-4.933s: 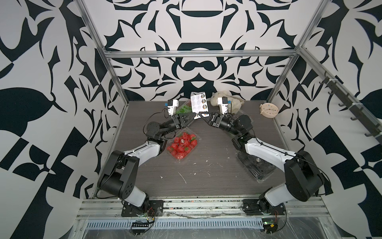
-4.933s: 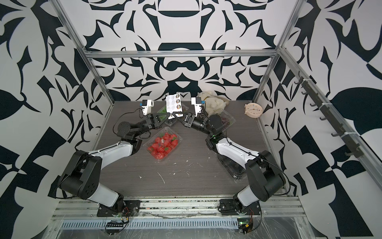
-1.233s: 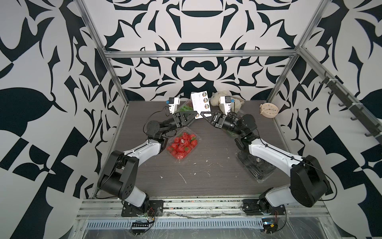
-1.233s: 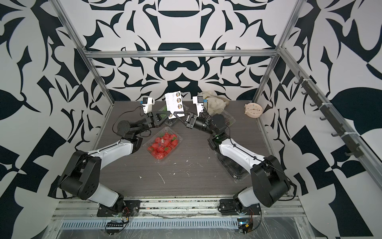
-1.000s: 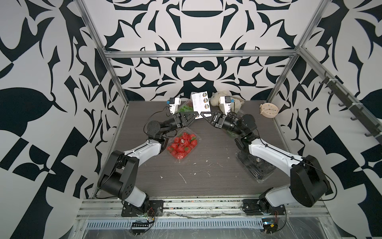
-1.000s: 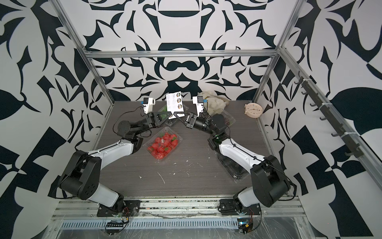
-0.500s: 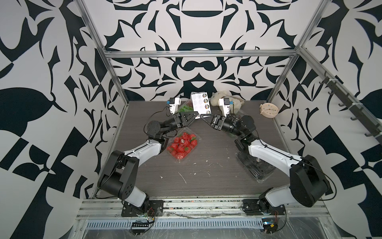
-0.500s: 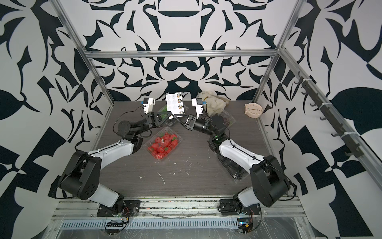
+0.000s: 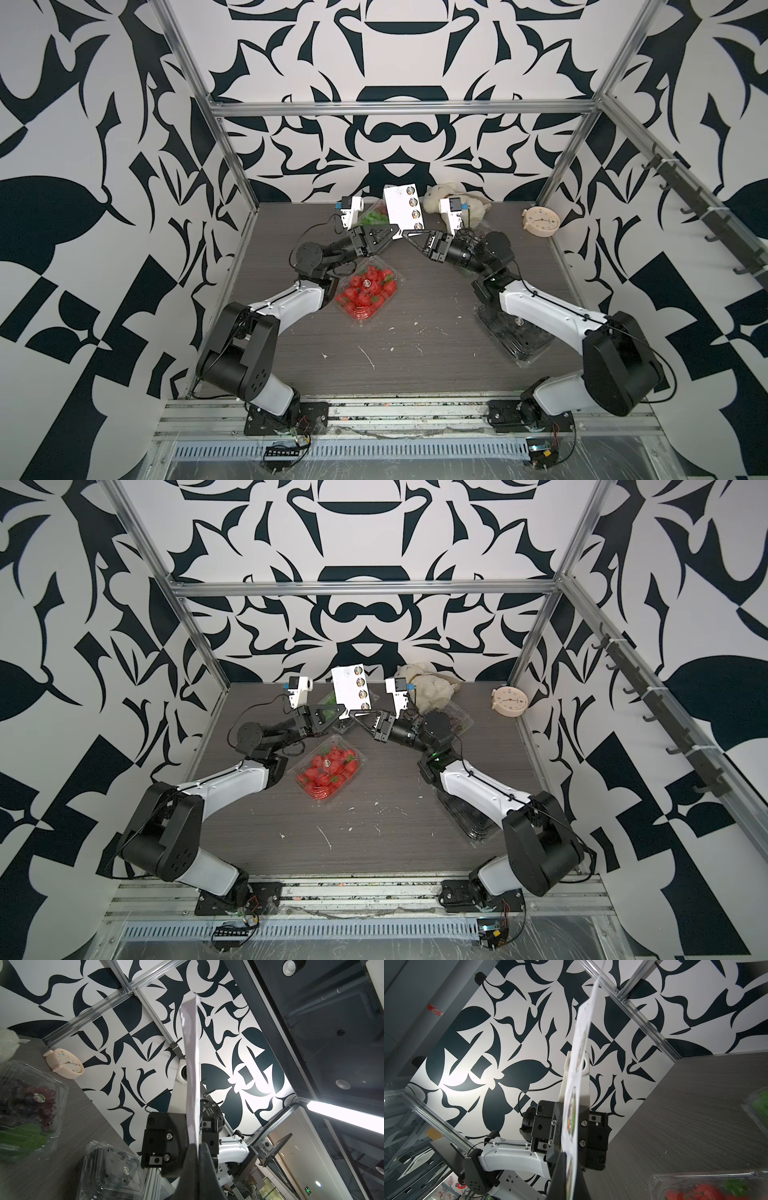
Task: Label fruit boxes
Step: Adjust the label sticker.
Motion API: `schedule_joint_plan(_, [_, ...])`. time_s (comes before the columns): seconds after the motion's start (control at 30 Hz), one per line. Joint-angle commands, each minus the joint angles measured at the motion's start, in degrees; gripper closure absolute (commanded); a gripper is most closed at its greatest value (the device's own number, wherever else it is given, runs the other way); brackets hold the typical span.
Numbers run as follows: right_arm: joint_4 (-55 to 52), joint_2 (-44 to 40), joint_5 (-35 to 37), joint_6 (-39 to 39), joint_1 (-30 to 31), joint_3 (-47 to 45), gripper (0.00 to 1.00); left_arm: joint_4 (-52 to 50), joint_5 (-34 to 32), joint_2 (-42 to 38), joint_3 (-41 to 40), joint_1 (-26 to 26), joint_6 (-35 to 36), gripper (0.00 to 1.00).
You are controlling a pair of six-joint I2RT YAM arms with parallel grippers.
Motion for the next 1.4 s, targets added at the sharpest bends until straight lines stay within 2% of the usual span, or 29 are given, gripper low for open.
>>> schedule_joint_plan(0.0, [3.59,-1.05,-0.86,-0.57,0.14,1.36,1.0,1.52,0.67,0.21,1.19,-0.4,-0.03,1.0])
schedule_joint_plan(0.33, [6.02,-0.37,-1.0,0.1,0.23,1.63,1.0,1.56,0.87,1.55,2.01,-1.74,-0.04,1.0])
schedule_joint_plan(1.37, [0.88,-0.13,-0.17,-3.11,0.04,1.17,1.0,1.56,-0.26,-1.56,1.13,-1.41,0.15,1.0])
